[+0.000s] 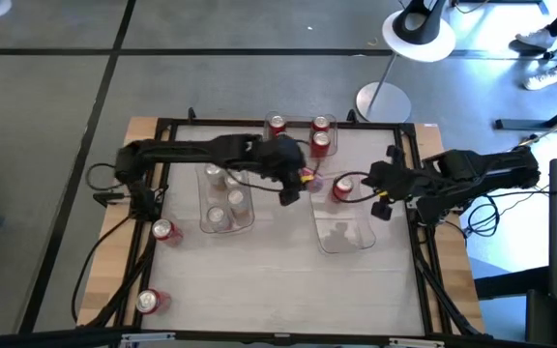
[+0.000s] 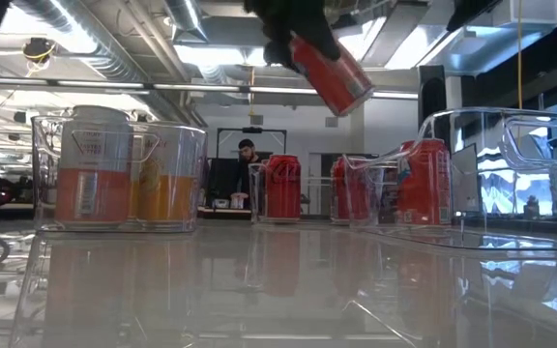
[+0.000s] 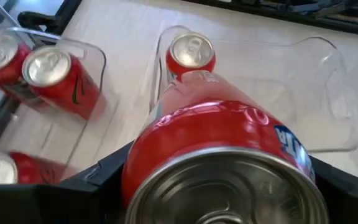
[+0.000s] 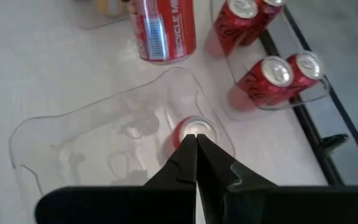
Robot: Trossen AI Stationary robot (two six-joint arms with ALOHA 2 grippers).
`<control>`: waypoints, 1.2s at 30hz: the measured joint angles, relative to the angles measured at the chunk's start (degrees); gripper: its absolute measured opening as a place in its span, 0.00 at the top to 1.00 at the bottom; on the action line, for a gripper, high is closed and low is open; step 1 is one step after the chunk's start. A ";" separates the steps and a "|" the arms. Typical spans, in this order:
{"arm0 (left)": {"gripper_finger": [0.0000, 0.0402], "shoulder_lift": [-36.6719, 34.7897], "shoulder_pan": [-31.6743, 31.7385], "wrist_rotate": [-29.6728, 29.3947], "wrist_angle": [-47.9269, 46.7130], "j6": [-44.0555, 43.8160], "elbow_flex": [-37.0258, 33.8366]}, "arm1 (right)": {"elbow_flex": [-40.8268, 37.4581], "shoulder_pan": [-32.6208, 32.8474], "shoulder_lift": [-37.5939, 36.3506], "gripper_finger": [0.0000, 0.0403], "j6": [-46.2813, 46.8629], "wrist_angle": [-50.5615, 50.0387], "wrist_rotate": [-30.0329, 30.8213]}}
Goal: Sort soda cans
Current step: Put the top left red soda can into the right transparent bin
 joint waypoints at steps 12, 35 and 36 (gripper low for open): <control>0.29 19.96 1.39 0.07 -14.84 3.69 24.91 | -4.67 0.02 -2.10 0.99 6.68 -2.24 2.17; 0.29 28.27 3.85 2.72 -16.29 12.43 24.76 | -23.51 0.02 -2.16 0.99 16.29 12.78 1.70; 0.29 28.27 4.11 2.02 -16.58 12.96 24.76 | -24.04 0.02 -2.16 0.99 16.31 13.94 1.19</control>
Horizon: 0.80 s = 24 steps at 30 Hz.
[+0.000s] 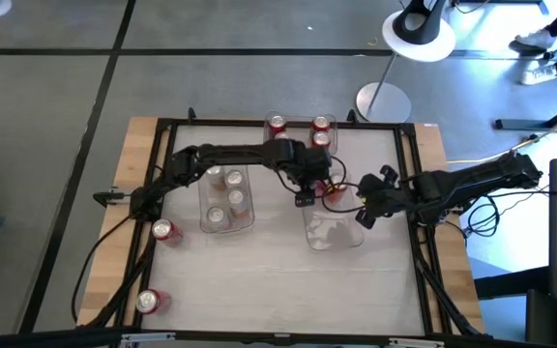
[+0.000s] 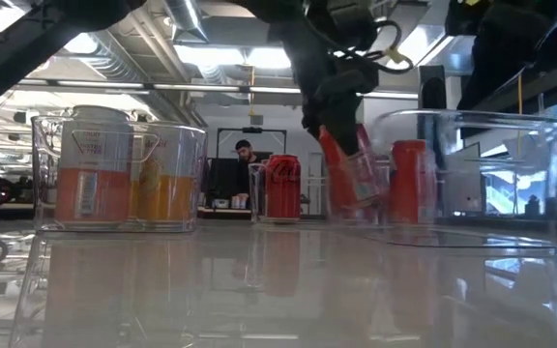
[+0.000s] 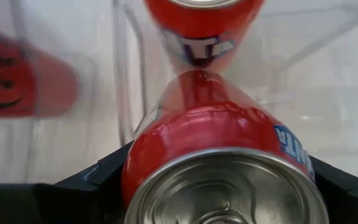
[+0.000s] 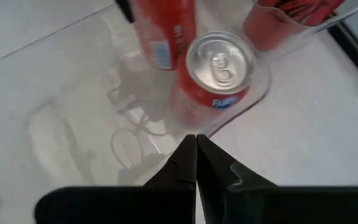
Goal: Sort soda cans
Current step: Put the top left red soda can into the right transparent bin
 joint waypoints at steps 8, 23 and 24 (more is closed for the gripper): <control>0.17 0.72 1.26 -1.62 0.15 2.52 0.00 | -3.15 0.00 0.00 0.99 0.00 5.25 -0.65; 0.17 -0.08 0.77 -1.60 -3.66 3.03 2.52 | -3.45 0.00 -0.02 0.99 -0.02 5.97 -0.63; 0.17 -0.71 0.78 -1.64 -4.45 2.62 2.90 | -3.45 0.00 0.00 0.99 -0.02 6.13 -0.59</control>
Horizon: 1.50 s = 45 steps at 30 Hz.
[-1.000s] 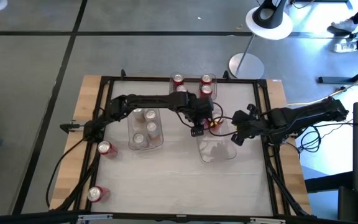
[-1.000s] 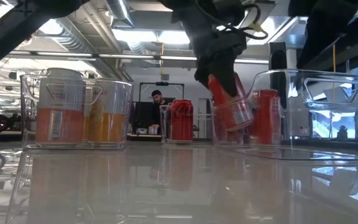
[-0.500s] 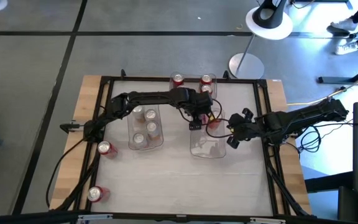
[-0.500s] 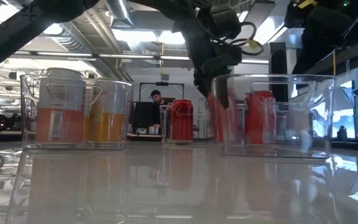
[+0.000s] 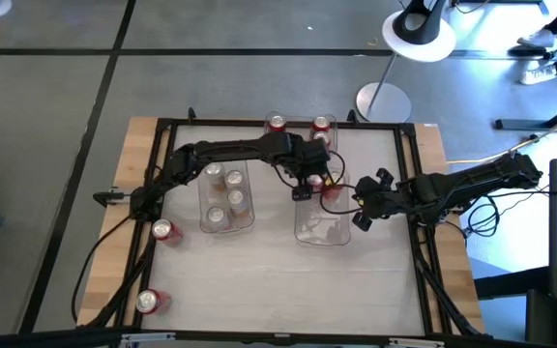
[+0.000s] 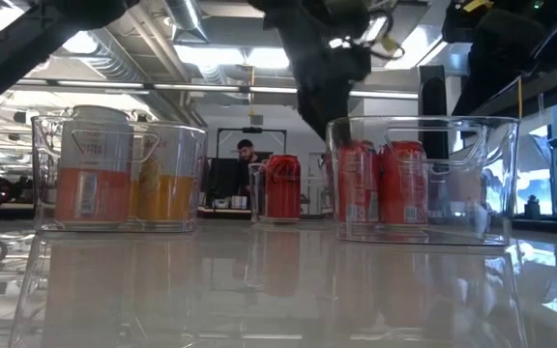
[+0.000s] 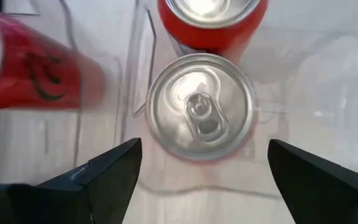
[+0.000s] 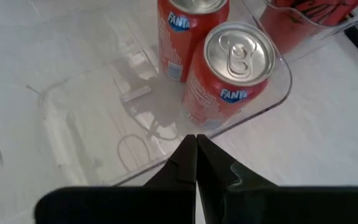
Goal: Sort soda cans
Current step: Put the top left red soda can into the right transparent bin, then put the top red soda can into the right transparent bin
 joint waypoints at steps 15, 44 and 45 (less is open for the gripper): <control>0.16 -15.66 -6.58 -0.64 -23.28 -15.97 0.14 | 0.00 0.00 0.36 0.99 4.85 2.17 -0.61; 0.16 -60.28 -34.11 -5.90 -28.35 -62.97 -51.95 | 0.00 0.00 5.77 0.22 11.57 3.87 -5.17; 0.16 -60.54 -34.30 -6.03 -28.15 -62.55 -52.63 | 0.02 0.00 5.77 0.22 11.56 4.08 -5.17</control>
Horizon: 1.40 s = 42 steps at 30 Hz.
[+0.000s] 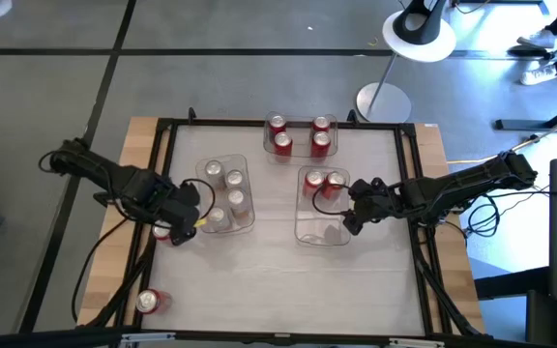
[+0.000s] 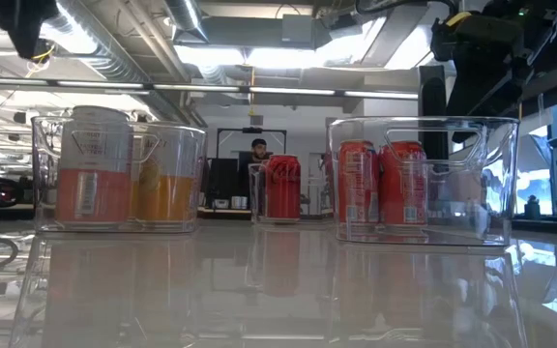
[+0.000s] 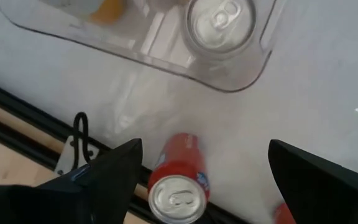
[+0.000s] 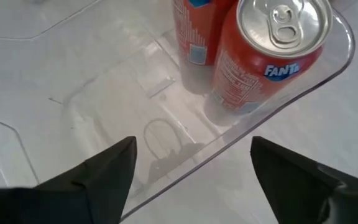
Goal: Sort soda cans
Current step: Put the top red soda can into the right transparent bin
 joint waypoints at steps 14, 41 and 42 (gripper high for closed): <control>0.16 -8.50 -1.01 7.77 1.24 -0.92 -10.19 | 0.00 0.00 0.00 0.23 -4.08 2.69 -1.32; 0.17 -11.42 -10.39 13.28 9.02 -1.63 -27.25 | 0.01 0.00 0.00 0.23 -8.05 10.22 -3.50; 0.18 -11.42 -10.33 13.15 8.93 -1.61 -27.25 | 0.00 0.00 0.00 0.23 -8.55 10.24 -3.42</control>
